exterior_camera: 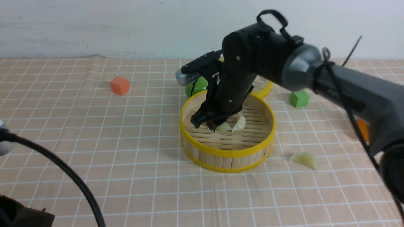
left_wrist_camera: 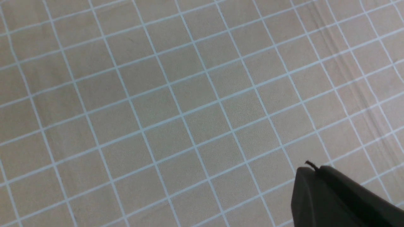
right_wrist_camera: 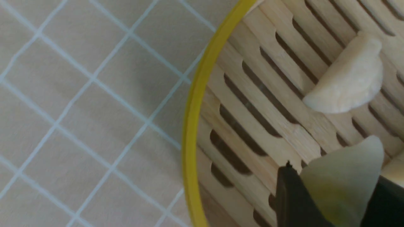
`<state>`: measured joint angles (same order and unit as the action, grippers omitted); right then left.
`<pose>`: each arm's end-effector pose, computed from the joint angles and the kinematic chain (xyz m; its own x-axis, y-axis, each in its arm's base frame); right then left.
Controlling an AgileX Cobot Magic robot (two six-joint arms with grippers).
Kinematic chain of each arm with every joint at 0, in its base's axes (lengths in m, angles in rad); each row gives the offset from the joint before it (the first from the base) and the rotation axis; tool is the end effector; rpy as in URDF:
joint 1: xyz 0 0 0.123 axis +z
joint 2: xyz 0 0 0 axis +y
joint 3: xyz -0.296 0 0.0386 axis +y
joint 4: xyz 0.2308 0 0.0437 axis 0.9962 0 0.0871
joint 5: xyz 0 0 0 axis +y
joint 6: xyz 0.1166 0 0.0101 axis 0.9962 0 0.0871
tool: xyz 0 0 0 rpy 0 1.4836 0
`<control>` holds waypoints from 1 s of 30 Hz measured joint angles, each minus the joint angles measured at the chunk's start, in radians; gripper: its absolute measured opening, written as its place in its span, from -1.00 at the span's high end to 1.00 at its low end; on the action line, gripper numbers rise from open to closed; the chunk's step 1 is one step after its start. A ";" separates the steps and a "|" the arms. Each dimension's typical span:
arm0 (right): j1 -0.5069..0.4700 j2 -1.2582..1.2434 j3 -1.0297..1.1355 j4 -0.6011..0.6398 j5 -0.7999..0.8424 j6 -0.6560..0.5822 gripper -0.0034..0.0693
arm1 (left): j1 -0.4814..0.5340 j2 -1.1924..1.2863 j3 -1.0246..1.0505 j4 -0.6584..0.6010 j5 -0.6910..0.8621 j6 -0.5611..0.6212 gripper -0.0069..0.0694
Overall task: Put the dumplings into the steamer on the table with the brown tablecloth.
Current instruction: 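Place the dumpling in the bamboo steamer basket with the right gripper, then reach for and grasp a dumpling lying on the table beside the steamer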
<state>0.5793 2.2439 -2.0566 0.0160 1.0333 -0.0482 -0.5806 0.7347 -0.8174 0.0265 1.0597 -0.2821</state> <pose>0.4168 0.2746 0.2243 -0.7353 -0.5288 -0.4238 -0.5821 0.8131 -0.0045 0.0903 -0.0560 0.3217 -0.7687 0.1864 -0.6118 0.3442 0.9268 -0.1501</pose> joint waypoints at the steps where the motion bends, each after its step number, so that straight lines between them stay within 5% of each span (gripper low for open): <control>1: 0.000 0.023 -0.018 0.000 0.008 0.014 0.32 | 0.000 0.000 0.000 0.000 0.006 0.000 0.86; 9: 0.000 0.121 -0.098 0.000 0.063 0.042 0.22 | 0.000 0.000 0.000 0.000 0.023 0.000 0.86; 13: 0.000 0.110 -0.115 -0.005 0.112 0.041 -0.30 | 0.000 0.000 0.000 0.000 0.023 0.000 0.86; 18: -0.002 0.008 -0.141 -0.040 0.190 -0.037 -0.60 | 0.000 0.000 0.000 0.002 0.023 0.000 0.86; 30: -0.202 -0.372 0.288 -0.077 0.205 -0.160 -0.52 | 0.000 0.000 0.000 0.000 0.015 0.000 0.85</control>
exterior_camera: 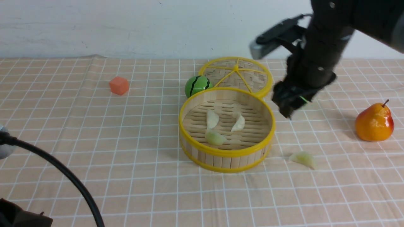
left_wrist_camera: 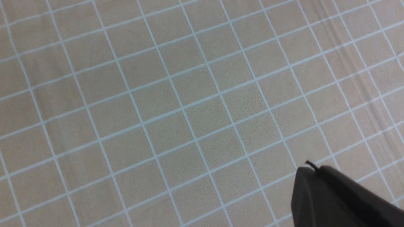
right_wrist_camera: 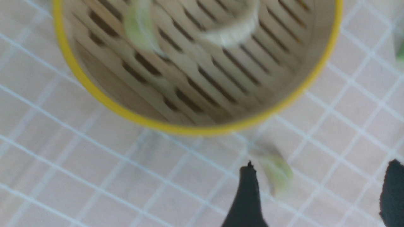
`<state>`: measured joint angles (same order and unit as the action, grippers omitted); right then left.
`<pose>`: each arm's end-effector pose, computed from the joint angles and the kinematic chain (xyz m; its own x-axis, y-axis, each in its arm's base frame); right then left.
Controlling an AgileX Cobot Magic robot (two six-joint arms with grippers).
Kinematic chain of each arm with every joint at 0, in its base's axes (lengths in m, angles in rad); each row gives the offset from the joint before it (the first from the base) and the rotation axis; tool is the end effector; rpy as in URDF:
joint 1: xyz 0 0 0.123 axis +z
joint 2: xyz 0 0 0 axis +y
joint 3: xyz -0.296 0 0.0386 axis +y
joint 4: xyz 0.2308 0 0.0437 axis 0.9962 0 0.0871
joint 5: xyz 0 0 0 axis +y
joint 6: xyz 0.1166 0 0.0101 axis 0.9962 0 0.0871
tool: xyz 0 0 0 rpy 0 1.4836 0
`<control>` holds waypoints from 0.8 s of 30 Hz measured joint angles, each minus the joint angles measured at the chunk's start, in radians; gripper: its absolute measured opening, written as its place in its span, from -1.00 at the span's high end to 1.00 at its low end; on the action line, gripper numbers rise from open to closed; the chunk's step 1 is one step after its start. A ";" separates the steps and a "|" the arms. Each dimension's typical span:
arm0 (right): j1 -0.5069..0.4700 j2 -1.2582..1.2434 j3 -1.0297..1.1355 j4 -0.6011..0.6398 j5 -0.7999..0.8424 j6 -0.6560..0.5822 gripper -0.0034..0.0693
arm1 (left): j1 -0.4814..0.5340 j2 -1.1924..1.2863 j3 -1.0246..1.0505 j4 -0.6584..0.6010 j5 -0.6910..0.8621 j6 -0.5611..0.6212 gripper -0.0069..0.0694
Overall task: Put the dumplings into the steamer on the table with the brown tablecloth.
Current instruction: 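Reach for and grasp a dumpling lying on the table beside the steamer, then place the dumpling in the bamboo steamer basket with the right gripper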
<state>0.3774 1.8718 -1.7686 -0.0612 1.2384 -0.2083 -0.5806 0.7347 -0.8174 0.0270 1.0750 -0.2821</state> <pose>0.3697 0.1393 0.3029 -0.7809 -0.5526 -0.2912 -0.5419 0.8312 -0.1241 0.0892 -0.0552 0.3206 -0.7765 0.1913 -0.6004 0.3419 0.9283 -0.1463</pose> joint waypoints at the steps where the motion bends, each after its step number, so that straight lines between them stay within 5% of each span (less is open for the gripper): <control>1: -0.036 -0.016 0.092 -0.001 0.001 -0.025 -0.52 | 0.000 0.000 0.000 0.000 -0.004 0.000 0.85; 7: -0.085 0.009 0.291 0.000 -0.168 -0.093 -0.51 | 0.000 0.000 0.000 -0.001 -0.007 0.000 0.85; 17: -0.090 0.155 0.327 -0.065 -0.423 -0.106 -0.42 | 0.000 0.000 0.000 -0.001 0.002 -0.001 0.85; 20: -0.090 0.171 0.327 -0.068 -0.422 -0.106 -0.24 | 0.000 0.000 0.000 -0.001 0.005 -0.002 0.85; 24: -0.090 0.172 0.327 -0.065 -0.416 -0.109 0.35 | 0.000 0.000 0.000 -0.001 0.005 -0.003 0.85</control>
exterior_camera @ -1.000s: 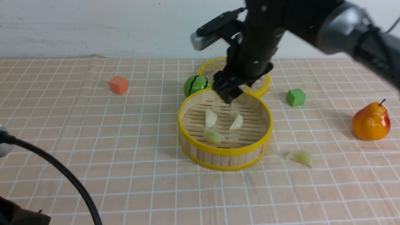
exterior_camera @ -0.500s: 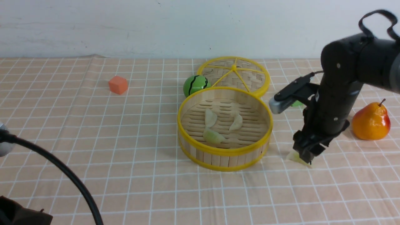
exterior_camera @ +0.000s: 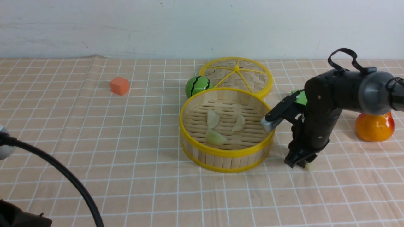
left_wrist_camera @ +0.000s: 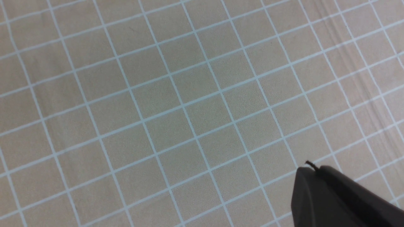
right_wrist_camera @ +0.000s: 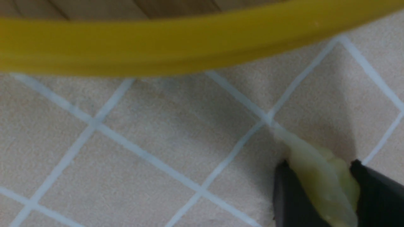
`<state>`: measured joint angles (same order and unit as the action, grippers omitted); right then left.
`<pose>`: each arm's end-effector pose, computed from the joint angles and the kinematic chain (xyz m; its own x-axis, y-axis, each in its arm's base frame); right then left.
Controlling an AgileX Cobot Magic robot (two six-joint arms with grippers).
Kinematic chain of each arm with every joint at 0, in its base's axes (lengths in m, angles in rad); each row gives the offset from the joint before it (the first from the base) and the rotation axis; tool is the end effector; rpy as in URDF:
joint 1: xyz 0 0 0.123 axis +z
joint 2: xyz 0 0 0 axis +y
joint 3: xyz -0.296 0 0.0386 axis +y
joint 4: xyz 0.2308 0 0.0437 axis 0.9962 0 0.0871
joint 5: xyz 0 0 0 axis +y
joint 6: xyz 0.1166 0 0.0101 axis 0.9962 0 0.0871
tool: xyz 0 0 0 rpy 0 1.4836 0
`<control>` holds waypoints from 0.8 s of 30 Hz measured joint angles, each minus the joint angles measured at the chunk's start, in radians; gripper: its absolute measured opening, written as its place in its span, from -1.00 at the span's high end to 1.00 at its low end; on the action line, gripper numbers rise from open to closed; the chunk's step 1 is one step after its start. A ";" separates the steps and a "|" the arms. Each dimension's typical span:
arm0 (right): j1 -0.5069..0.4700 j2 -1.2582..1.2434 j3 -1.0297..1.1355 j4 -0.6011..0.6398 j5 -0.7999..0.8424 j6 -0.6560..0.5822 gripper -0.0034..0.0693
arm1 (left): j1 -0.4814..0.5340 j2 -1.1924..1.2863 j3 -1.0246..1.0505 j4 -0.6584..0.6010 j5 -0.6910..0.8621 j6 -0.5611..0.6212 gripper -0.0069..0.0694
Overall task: Put the dumplings into the steamer on the table with the brown tablecloth.
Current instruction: 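Place the dumpling in the bamboo steamer basket with the right gripper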
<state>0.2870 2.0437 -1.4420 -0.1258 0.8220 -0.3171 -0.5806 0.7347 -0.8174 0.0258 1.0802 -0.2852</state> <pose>0.3978 0.1062 0.1610 -0.7550 -0.6300 -0.1821 -0.6057 0.7763 -0.1747 0.0887 -0.0550 0.3202 -0.7805 0.1896 -0.5957 0.3388 0.9291 -0.1482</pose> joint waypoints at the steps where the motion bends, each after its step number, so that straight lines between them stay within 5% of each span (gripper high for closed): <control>1: 0.000 -0.004 -0.002 -0.004 0.005 0.000 0.34 | 0.000 0.000 0.000 0.000 0.000 0.000 0.85; 6: 0.016 -0.051 -0.081 0.001 0.103 0.000 0.33 | 0.000 0.000 0.000 0.000 0.000 0.000 0.85; 15: 0.117 -0.061 -0.344 0.219 0.149 0.051 0.33 | 0.000 0.000 0.000 0.000 -0.004 0.000 0.85; 24: 0.168 0.078 -0.353 0.205 0.090 0.107 0.33 | 0.000 0.000 0.000 0.000 -0.001 0.000 0.85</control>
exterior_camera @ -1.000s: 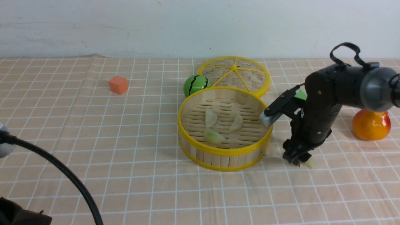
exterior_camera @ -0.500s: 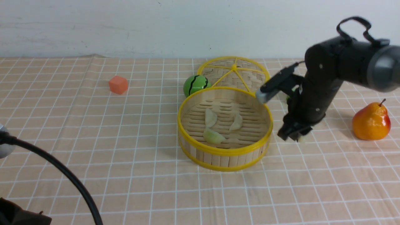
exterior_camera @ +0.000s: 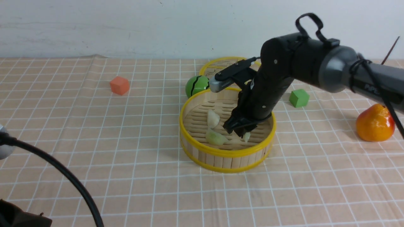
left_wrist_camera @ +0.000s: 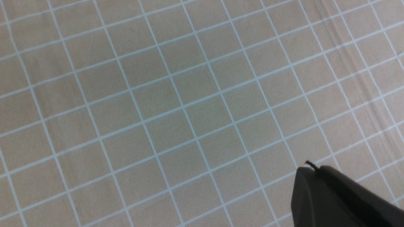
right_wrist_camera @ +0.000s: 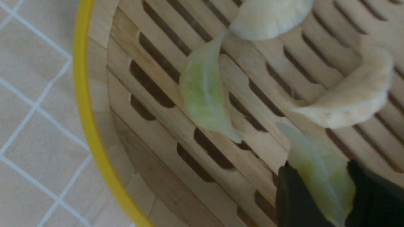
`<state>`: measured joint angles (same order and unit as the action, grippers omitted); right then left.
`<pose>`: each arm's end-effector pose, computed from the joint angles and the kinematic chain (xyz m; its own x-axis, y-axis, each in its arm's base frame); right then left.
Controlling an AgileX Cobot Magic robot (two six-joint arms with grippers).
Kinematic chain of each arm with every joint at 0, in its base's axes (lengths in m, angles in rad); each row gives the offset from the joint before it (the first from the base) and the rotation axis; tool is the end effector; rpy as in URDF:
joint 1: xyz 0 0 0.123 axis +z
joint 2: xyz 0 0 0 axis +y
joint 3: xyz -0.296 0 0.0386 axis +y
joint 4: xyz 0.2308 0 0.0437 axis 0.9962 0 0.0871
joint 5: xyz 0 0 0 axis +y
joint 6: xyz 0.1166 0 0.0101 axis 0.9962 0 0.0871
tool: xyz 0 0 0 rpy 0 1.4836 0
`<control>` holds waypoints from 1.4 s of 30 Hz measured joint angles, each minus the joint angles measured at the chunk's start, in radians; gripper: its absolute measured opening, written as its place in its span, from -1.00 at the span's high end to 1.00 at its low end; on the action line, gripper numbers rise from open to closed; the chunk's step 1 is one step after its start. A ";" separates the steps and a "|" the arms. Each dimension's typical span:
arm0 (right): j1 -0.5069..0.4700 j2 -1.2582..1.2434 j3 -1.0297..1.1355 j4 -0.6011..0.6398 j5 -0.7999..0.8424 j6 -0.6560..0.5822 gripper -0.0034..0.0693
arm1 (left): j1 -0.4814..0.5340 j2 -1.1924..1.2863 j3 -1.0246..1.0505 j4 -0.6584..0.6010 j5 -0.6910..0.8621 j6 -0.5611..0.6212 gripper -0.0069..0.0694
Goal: Put the dumplings into the steamer on the table with the brown tablecloth.
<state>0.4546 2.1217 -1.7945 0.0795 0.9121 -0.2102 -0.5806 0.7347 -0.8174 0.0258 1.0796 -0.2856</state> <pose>0.4172 0.2121 0.2155 -0.7354 -0.5380 -0.4119 -0.5871 0.8094 -0.0090 0.0888 -0.0550 0.3203 -0.7803 0.1890 -0.5961 0.3386 0.9291 -0.1485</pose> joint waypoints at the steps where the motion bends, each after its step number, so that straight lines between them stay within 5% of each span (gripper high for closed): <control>1: 0.005 0.020 0.000 -0.022 -0.017 0.019 0.33 | 0.000 0.000 0.000 0.000 0.003 0.000 0.85; 6: 0.006 0.037 0.000 -0.050 -0.034 0.047 0.23 | 0.000 0.000 0.000 0.000 0.004 0.000 0.85; 9: 0.006 0.037 -0.001 -0.056 -0.022 0.048 0.00 | 0.000 0.000 0.000 0.002 0.006 0.000 0.85; 16: 0.006 0.035 -0.107 -0.045 0.185 0.051 -0.15 | 0.000 -0.036 0.033 0.003 -0.001 0.000 0.83; 20: 0.006 -0.019 -0.147 -0.009 0.278 0.046 -0.01 | 0.000 -0.130 0.100 0.003 -0.013 -0.006 0.83; 29: 0.006 -0.427 0.036 0.071 0.182 0.024 0.90 | 0.000 -0.585 0.342 0.011 -0.167 -0.098 0.81; 42: 0.006 -1.014 0.662 0.338 -0.292 -0.170 0.96 | 0.000 -0.727 0.372 0.026 -0.288 -0.102 0.79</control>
<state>0.4603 1.1073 -1.1323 0.4174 0.6198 -0.3800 -0.5806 0.0073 -0.4455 0.0520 0.7913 -0.3871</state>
